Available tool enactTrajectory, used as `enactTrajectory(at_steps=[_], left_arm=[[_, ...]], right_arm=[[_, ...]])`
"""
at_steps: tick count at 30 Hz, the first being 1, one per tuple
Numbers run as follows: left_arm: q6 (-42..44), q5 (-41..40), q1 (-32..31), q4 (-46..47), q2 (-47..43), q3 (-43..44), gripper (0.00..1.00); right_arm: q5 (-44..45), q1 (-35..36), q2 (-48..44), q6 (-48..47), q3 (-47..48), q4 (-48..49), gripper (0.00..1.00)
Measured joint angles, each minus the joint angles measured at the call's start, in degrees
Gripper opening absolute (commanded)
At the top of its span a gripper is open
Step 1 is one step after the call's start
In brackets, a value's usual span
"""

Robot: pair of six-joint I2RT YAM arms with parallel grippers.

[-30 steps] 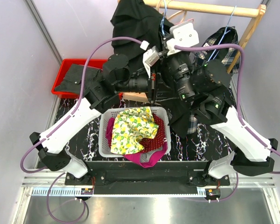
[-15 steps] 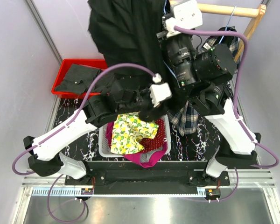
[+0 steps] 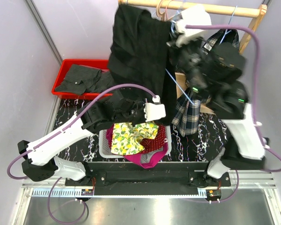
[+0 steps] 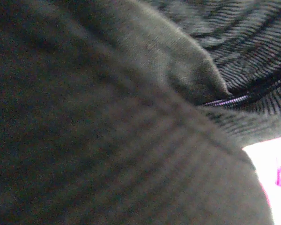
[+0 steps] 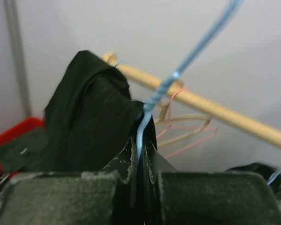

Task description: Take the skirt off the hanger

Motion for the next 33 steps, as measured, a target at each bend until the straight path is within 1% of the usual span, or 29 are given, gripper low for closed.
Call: enactTrajectory(at_steps=[1, 2, 3, 5, 6, 7, 10, 11, 13, 16, 19, 25, 29, 33], left_arm=[[0.76, -0.46, -0.2, -1.36, 0.35, 0.61, 0.07], [1.57, -1.07, -0.37, -2.27, 0.61, 1.25, 0.18], [2.58, -1.97, -0.52, -3.52, 0.94, 2.25, 0.44], [4.42, -3.69, -0.74, -5.07, 1.51, 4.68, 0.66], [4.98, -4.66, -0.79, -5.53, 1.64, 6.03, 0.85], [5.35, -5.6, -0.83, -6.05, 1.77, 7.61, 0.99], [5.49, -7.28, -0.81, -7.37, 2.25, 13.31, 0.99], [5.33, -7.43, -0.81, -7.58, 2.47, 15.47, 0.99], [5.07, -6.93, -0.83, -8.35, 3.15, 20.28, 0.99], [4.63, -5.95, -0.83, -8.94, 3.74, 25.62, 0.99], [4.55, -4.9, -0.55, -9.31, 3.74, 28.37, 0.99], [6.16, -0.17, 2.56, -10.91, 4.39, 27.82, 0.99], [8.13, 2.73, 6.97, -11.26, 4.48, 24.28, 0.99], [10.8, 8.96, 14.95, -14.03, 4.44, 21.73, 0.99]], right_arm=[[-1.2, -0.09, -2.29, 4.46, -0.87, -5.09, 0.0], [-2.05, -0.11, -4.22, 6.97, -2.16, -7.52, 0.0], [-4.24, -0.17, -8.57, 11.76, -6.58, -10.43, 0.0], [-8.79, -0.2, -17.64, 18.82, -15.23, -15.19, 0.0], [-11.06, -0.22, -22.97, 22.34, -20.17, -16.92, 0.0], [-13.64, -0.22, -28.26, 25.51, -24.46, -18.56, 0.0], [-19.43, -0.24, -41.09, 32.7, -33.29, -23.02, 0.0], [-20.26, -0.26, -43.87, 34.36, -34.05, -24.55, 0.0], [-21.88, -0.31, -46.51, 36.65, -34.16, -26.36, 0.0], [-24.04, -0.33, -45.4, 38.1, -33.86, -27.52, 0.0], [-27.39, -0.33, -40.28, 38.56, -33.14, -29.81, 0.0], [-32.46, -0.35, -30.73, 38.71, -33.22, -32.83, 0.0], [-33.57, -0.37, -30.6, 38.69, -32.46, -34.95, 0.0], [-34.56, -0.37, -32.96, 38.49, -28.81, -36.68, 0.0]])
